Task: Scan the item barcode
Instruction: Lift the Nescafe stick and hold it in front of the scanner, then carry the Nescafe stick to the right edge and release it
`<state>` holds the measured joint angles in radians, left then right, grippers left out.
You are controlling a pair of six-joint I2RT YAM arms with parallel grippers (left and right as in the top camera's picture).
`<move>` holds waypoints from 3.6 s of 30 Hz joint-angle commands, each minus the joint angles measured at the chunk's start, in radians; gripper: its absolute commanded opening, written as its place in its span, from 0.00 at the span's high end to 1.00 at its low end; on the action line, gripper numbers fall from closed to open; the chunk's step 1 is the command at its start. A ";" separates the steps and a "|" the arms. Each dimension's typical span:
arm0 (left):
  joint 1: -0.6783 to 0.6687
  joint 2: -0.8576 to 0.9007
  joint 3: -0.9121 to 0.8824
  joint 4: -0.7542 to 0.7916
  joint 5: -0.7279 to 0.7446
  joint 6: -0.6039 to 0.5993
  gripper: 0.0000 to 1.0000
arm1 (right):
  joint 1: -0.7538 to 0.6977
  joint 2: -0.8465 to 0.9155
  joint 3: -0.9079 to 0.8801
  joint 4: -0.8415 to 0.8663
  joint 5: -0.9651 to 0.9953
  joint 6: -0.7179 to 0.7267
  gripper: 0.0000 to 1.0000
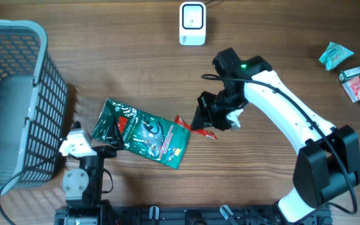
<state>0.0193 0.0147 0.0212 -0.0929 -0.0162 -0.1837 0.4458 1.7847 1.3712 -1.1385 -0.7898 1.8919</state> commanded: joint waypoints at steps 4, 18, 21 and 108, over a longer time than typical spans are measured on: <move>-0.003 -0.005 -0.006 0.003 0.008 0.019 0.00 | -0.022 0.003 0.011 0.154 -0.063 0.176 0.96; -0.003 -0.005 -0.006 0.003 0.008 0.019 0.00 | -0.165 0.142 0.011 -0.271 0.018 0.175 0.95; -0.003 -0.005 -0.006 0.003 0.008 0.019 0.00 | -0.174 0.219 0.011 -0.399 0.011 0.175 0.95; -0.003 -0.005 -0.006 0.003 0.008 0.019 0.00 | -0.877 0.238 0.143 0.334 0.811 -1.119 0.81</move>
<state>0.0193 0.0147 0.0212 -0.0925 -0.0162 -0.1837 -0.3893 2.0010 1.5581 -0.8345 -0.0078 0.8425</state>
